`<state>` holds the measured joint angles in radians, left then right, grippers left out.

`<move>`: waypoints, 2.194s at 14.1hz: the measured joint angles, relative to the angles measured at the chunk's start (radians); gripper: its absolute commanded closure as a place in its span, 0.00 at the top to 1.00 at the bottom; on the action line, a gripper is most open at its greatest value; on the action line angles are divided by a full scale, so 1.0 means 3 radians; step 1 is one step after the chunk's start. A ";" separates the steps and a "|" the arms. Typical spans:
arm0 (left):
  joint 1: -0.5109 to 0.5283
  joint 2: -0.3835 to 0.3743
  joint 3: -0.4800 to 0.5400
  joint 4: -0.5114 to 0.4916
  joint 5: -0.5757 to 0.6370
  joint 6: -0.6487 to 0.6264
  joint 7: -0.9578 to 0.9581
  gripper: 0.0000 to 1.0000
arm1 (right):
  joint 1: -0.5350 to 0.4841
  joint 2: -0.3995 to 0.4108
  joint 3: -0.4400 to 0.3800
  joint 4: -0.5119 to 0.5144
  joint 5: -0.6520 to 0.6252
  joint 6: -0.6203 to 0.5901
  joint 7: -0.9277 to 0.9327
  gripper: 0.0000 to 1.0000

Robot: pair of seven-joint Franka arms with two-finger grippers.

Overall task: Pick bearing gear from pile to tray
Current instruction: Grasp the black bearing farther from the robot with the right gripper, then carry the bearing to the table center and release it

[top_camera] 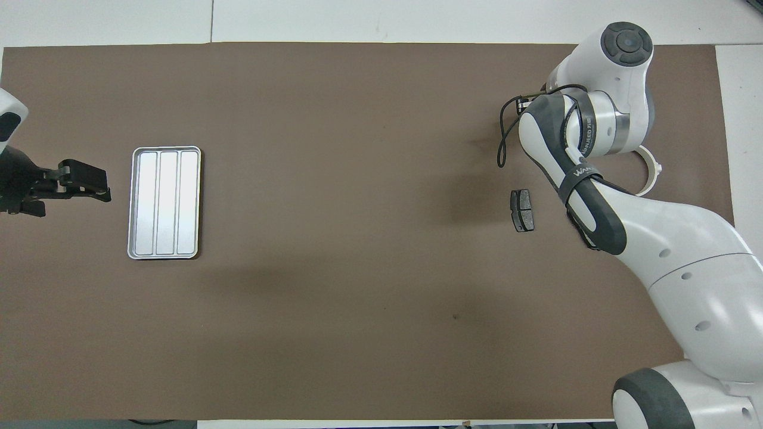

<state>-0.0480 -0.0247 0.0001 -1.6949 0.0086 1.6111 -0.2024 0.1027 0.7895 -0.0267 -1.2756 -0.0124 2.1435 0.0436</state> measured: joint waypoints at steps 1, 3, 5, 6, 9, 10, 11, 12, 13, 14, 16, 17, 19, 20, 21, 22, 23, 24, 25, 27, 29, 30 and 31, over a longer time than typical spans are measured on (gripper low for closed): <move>0.0000 0.0000 0.0000 0.0000 0.0000 0.0000 0.0000 1.00 | 0.0000 0.0001 0.0002 0.0002 0.0000 0.0000 0.0000 0.00; 0.0000 0.0000 0.0000 0.0000 0.0000 0.0000 0.0000 1.00 | 0.0000 0.0003 0.0003 0.0004 0.0000 -0.0004 0.0000 0.00; 0.0000 0.0000 0.0000 0.0000 0.0000 0.0000 0.0000 1.00 | 0.0004 0.0003 0.0015 0.0053 0.0001 -0.0088 0.0035 0.00; 0.0000 0.0000 0.0000 0.0000 0.0000 0.0000 0.0000 1.00 | 0.0029 0.0002 0.0022 0.0126 0.0002 -0.0187 0.0119 0.00; 0.0000 0.0000 0.0000 0.0000 0.0000 0.0000 0.0000 1.00 | 0.0254 -0.0002 0.0043 0.0355 0.0004 -0.0498 0.0707 0.00; 0.0000 0.0000 0.0000 0.0000 0.0000 0.0000 0.0000 1.00 | 0.0352 -0.0001 0.0050 0.0381 0.0004 -0.0544 0.0951 0.00; 0.0000 0.0000 0.0000 0.0000 0.0000 0.0000 0.0000 1.00 | 0.0458 -0.0001 0.0056 0.0392 0.0004 -0.0566 0.1209 0.00; 0.0000 0.0000 0.0000 0.0000 0.0000 0.0000 0.0000 1.00 | 0.0571 -0.0001 0.0057 0.0398 0.0004 -0.0573 0.1466 0.00; 0.0000 0.0000 0.0000 0.0000 0.0000 0.0000 0.0000 1.00 | 0.0688 -0.0001 0.0058 0.0403 0.0004 -0.0576 0.1724 0.00; 0.0000 0.0000 0.0000 0.0000 0.0000 0.0000 0.0000 1.00 | 0.0793 -0.0001 0.0057 0.0407 0.0004 -0.0576 0.1968 0.00; 0.0000 0.0000 0.0000 0.0000 0.0000 0.0000 0.0000 1.00 | 0.1012 -0.0001 0.0058 0.0412 0.0004 -0.0567 0.2481 0.00; 0.0000 0.0000 0.0000 0.0000 0.0000 0.0000 0.0000 1.00 | 0.1123 -0.0001 0.0057 0.0412 0.0004 -0.0552 0.2741 0.00; 0.0000 0.0000 0.0000 0.0000 0.0000 0.0000 0.0000 1.00 | 0.1327 0.0007 0.0058 0.0412 0.0004 -0.0500 0.3217 0.00; 0.0000 0.0000 0.0000 0.0000 0.0000 0.0000 0.0000 1.00 | 0.1433 0.0024 0.0057 0.0411 0.0003 -0.0446 0.3445 0.00; 0.0000 0.0000 0.0000 0.0000 0.0000 0.0000 0.0000 1.00 | 0.1538 0.0056 0.0054 0.0411 0.0002 -0.0393 0.3656 0.00; 0.0000 0.0000 0.0000 0.0000 0.0000 0.0000 0.0000 1.00 | 0.1643 0.0099 0.0044 0.0410 0.0000 -0.0335 0.3855 0.00; 0.0000 0.0000 0.0000 0.0000 0.0000 0.0000 0.0000 1.00 | 0.1743 0.0149 0.0029 0.0411 -0.0001 -0.0276 0.4033 0.00; 0.0000 0.0000 0.0000 0.0000 0.0000 0.0000 0.0000 1.00 | 0.1832 0.0198 0.0012 0.0410 -0.0001 -0.0241 0.4178 0.00; 0.0000 0.0000 0.0000 0.0000 0.0000 0.0000 0.0000 1.00 | 0.1911 0.0226 -0.0026 0.0419 -0.0038 -0.0216 0.4307 0.00; 0.0000 0.0000 0.0000 0.0000 0.0000 0.0000 0.0000 1.00 | 0.2023 0.0234 -0.0131 0.0424 -0.0048 -0.0203 0.4461 0.00; 0.0000 0.0000 0.0000 0.0000 0.0000 0.0000 0.0000 1.00 | 0.2062 0.0237 -0.0176 0.0426 -0.0048 -0.0204 0.4489 0.19; 0.0000 0.0000 0.0000 0.0000 0.0000 0.0000 0.0000 1.00 | 0.2063 0.0237 -0.0177 0.0426 -0.0048 -0.0204 0.4491 0.64; 0.0000 0.0000 0.0000 0.0000 0.0000 0.0000 0.0000 1.00 | 0.2063 0.0238 -0.0178 0.0427 -0.0048 -0.0204 0.4491 1.00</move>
<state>-0.0480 -0.0247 0.0001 -1.6949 0.0086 1.6111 -0.2024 0.7216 0.8608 -0.0800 -1.1477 -0.0267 2.0823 1.3910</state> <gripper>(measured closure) 0.000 0.652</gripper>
